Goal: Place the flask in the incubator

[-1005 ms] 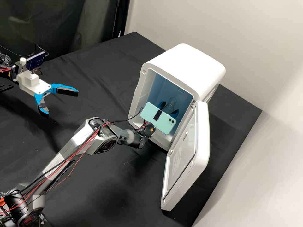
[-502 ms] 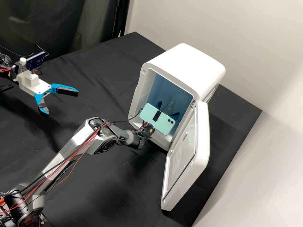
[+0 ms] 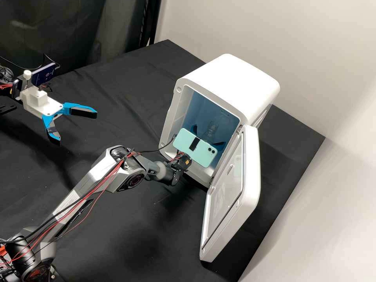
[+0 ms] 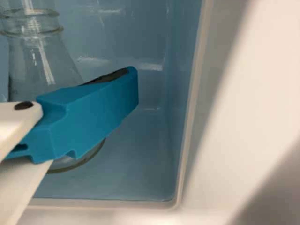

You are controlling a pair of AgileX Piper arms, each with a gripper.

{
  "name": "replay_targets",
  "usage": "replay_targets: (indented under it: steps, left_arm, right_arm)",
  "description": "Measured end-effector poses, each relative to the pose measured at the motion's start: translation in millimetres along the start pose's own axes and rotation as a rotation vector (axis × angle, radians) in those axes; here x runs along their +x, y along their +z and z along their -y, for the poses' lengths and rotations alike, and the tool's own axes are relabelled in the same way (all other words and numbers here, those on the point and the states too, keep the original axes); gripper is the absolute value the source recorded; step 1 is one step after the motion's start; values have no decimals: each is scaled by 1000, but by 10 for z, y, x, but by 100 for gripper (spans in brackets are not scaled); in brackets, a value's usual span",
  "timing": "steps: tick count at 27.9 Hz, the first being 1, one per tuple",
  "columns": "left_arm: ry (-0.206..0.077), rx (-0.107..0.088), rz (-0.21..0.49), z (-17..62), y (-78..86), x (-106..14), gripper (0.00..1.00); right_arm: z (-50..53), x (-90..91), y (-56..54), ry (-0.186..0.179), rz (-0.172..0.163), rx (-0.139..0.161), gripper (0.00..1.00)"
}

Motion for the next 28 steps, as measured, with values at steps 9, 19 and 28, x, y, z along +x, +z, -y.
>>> replay_targets:
  steps: [9, 19, 28]
  left_arm:
    - [2, 0, 1, -5, 2, -2, 100]
    - [2, 0, 1, -5, 2, -2, 100]
    - [2, 0, 1, -5, 2, -2, 100]
  right_arm:
    - [0, 0, 0, 0, 0, 0, 100]
    - [4, -3, 3, -1, 1, 0, 100]
    - [39, -13, 2, -12, 3, 1, 100]
